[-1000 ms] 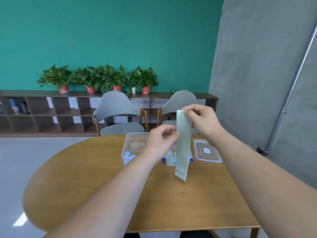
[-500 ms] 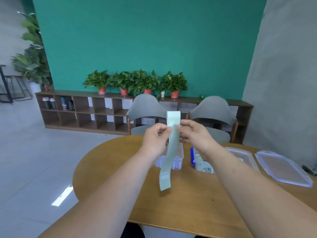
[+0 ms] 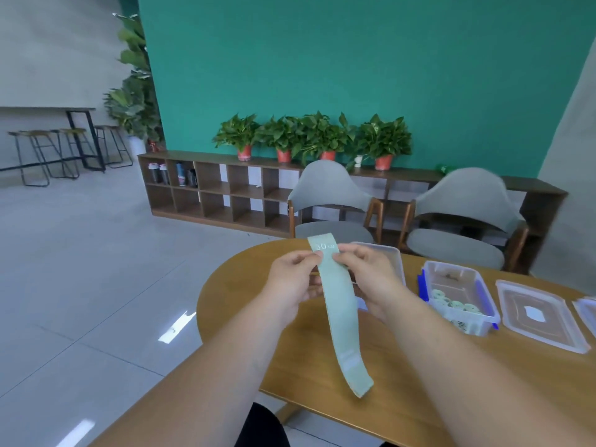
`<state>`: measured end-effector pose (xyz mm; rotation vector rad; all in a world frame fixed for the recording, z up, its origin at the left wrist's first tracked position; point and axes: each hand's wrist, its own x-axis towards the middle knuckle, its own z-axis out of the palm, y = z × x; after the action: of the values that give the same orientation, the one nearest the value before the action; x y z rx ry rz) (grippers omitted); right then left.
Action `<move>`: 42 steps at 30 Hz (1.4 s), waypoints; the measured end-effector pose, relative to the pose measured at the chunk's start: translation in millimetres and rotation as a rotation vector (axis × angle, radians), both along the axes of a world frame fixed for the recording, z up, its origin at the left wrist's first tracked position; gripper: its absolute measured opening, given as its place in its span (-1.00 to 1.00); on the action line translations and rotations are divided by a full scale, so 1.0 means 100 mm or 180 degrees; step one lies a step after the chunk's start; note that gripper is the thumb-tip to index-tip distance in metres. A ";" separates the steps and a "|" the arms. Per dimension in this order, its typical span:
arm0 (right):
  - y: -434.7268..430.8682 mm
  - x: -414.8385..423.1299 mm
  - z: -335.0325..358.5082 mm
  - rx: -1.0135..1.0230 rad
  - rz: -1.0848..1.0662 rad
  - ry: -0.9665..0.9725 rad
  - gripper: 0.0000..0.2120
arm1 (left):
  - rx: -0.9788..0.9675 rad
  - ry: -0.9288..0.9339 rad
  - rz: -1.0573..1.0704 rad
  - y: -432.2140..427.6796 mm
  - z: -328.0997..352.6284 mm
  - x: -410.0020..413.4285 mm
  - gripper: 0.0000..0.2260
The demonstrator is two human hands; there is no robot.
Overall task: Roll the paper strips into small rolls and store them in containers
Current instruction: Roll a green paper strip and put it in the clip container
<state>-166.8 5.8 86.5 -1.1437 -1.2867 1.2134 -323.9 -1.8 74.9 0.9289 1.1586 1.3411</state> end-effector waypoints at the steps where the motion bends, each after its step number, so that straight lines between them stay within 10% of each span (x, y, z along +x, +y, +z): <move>1: 0.04 -0.05 -0.13 -0.0086 -0.0019 -0.0230 -0.83 | -0.0130 0.0249 0.0080 0.03 -0.11 -0.05 -0.90; 26: 0.86 -0.57 -1.56 0.0114 -0.0164 -0.2551 -0.57 | -0.0654 0.2615 0.0228 0.76 -1.17 -0.49 -0.65; 42: 1.04 -0.65 -1.63 0.0249 -0.0464 -0.2420 -0.54 | -0.0393 0.2852 0.0307 0.83 -1.24 -0.47 -0.59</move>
<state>-231.5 110.3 -76.9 -1.6891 -1.7396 0.6136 -370.6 81.0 -49.2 1.4551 1.9480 0.8991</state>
